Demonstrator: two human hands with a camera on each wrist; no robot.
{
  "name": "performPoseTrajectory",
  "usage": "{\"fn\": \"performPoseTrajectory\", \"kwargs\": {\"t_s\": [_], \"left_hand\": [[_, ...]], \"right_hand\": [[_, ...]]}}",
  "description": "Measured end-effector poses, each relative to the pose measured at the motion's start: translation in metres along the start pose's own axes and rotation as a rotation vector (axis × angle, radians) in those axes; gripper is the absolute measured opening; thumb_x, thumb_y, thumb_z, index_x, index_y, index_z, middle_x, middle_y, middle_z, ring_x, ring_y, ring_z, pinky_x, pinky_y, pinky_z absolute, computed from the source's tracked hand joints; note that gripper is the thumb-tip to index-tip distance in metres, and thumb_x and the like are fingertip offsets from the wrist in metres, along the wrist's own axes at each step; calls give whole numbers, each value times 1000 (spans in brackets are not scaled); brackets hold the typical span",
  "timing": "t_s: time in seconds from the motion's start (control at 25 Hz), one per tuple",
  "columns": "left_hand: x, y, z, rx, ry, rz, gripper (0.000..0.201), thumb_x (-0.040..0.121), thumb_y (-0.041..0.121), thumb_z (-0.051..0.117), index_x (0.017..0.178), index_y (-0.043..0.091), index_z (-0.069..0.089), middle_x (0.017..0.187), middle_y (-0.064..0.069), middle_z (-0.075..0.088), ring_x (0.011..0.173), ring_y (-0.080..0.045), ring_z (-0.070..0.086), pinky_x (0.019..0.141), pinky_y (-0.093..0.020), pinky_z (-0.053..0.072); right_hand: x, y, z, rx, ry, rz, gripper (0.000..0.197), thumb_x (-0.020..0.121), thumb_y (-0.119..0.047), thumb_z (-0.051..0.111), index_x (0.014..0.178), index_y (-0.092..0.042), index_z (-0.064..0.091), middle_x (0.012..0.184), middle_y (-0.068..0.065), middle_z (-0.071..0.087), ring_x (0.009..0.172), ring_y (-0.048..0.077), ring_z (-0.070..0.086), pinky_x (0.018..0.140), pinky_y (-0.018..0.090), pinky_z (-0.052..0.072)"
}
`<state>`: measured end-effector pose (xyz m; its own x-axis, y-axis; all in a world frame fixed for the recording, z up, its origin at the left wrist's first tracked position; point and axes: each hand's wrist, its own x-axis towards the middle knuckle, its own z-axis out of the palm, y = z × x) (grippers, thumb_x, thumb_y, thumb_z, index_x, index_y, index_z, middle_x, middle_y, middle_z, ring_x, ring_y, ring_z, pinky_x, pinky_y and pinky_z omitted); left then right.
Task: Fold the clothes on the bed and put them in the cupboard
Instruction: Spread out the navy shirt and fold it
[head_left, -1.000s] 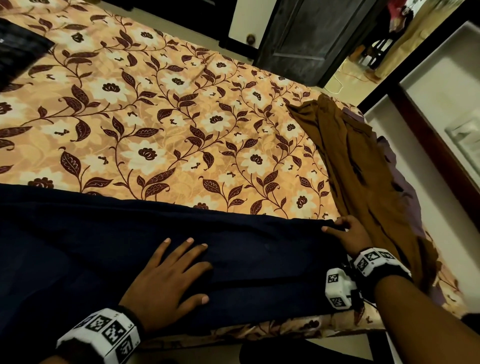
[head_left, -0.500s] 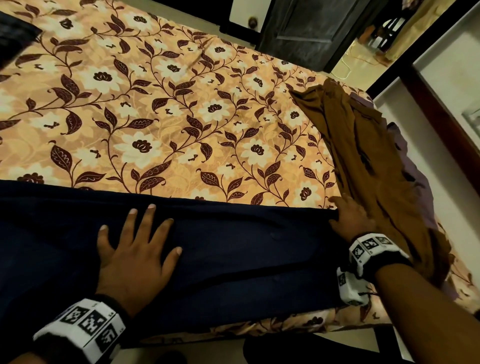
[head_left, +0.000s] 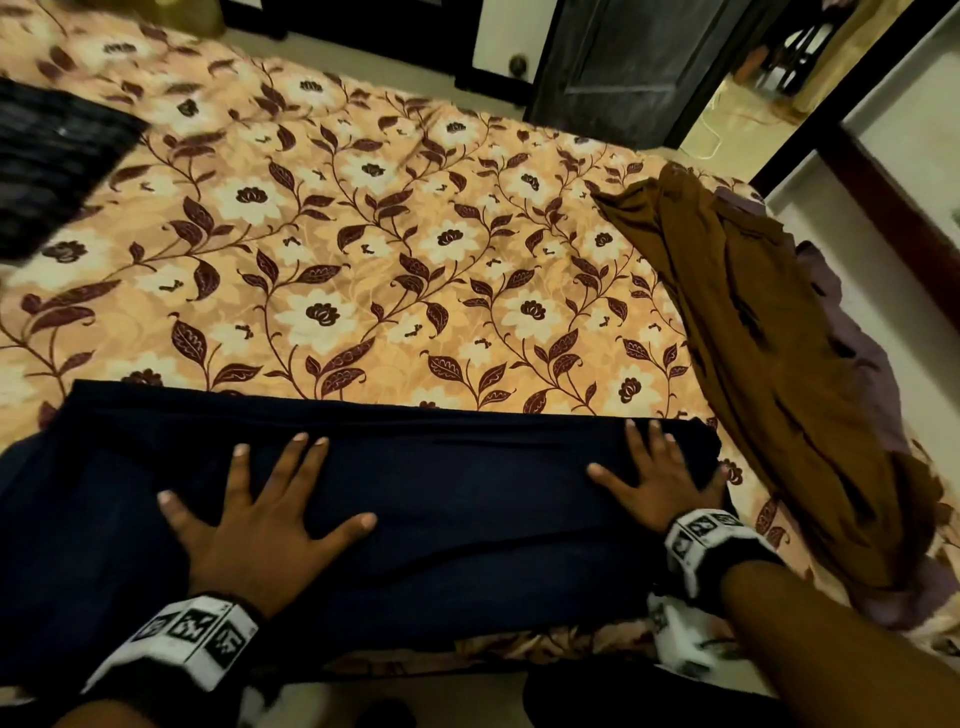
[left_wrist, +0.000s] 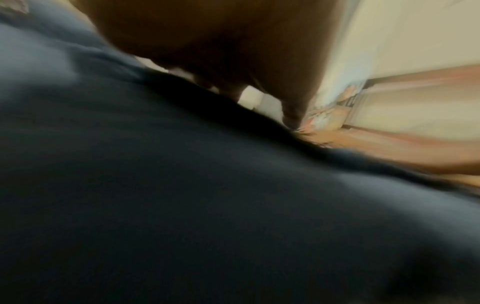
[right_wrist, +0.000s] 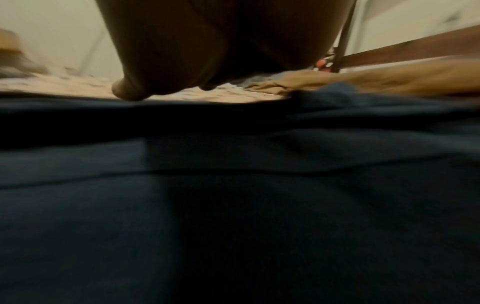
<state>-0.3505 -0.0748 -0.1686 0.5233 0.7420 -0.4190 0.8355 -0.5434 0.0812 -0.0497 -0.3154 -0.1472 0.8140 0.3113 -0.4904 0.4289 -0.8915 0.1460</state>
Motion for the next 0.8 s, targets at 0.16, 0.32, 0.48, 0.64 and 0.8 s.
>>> {"fn": "performPoseTrajectory", "kwargs": {"t_s": [0.16,0.32,0.48,0.64,0.8], "left_hand": [[3,79,-5,-12,47,269,83,81,84,9,148,43,-17,156,15,-26,147,-27,-22,99,-68,-28],[39,52,-6,40,-67,326,75,82,83,13,146,54,-14,157,23,-20,148,-16,-18,106,-67,-18],[57,-71,-48,126,-93,-65,83,72,87,3,144,54,-19,159,12,-25,147,-24,-22,105,-71,-17],[20,1,-44,56,186,94,71,97,57,31,154,36,-5,162,3,-17,148,-30,-16,110,-67,-10],[-21,101,17,-96,70,414,61,98,56,19,153,40,-3,163,9,-12,149,-26,-14,109,-59,-20]], "right_hand": [[-17,-64,5,-25,35,-378,84,61,-90,-9,134,-52,-30,146,-13,-34,145,24,-20,109,63,-14],[-3,-63,20,1,-19,-380,83,61,-92,1,132,-59,-27,144,-23,-33,144,16,-20,109,64,-12],[29,36,-8,-102,-47,-16,92,63,-90,5,141,-51,-24,156,-9,-25,145,28,-18,110,67,-5],[30,59,-3,178,113,44,119,55,-98,31,151,-34,1,160,5,9,145,34,17,111,63,21],[29,69,12,498,148,288,114,42,-88,65,126,-12,49,130,22,55,118,41,52,103,55,38]]}}
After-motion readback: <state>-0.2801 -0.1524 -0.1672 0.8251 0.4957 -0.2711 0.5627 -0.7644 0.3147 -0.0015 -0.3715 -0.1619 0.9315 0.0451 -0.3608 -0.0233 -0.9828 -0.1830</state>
